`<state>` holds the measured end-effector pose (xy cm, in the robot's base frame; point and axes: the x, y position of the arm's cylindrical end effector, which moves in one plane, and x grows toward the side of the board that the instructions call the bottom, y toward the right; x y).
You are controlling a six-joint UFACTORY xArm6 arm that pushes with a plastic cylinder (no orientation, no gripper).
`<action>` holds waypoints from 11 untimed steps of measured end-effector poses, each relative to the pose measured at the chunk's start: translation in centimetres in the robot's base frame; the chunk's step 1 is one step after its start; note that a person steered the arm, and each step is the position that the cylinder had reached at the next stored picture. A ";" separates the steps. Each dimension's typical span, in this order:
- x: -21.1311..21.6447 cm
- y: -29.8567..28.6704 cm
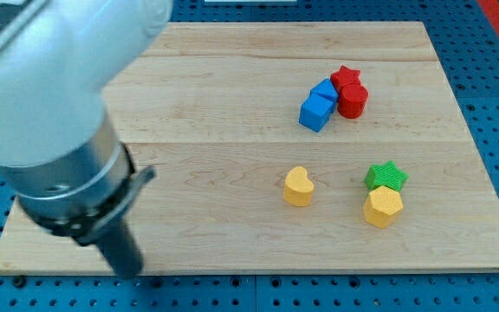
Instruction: Nudge the blue cube along with blue triangle and red star a bit up
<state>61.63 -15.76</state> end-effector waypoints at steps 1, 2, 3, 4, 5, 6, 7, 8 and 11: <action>-3.3 -4.0; -5.8 -4.4; -9.4 -2.4; -9.4 9.0; -8.3 21.8; -8.3 23.2; -8.6 18.5; -10.1 21.4; -12.7 21.1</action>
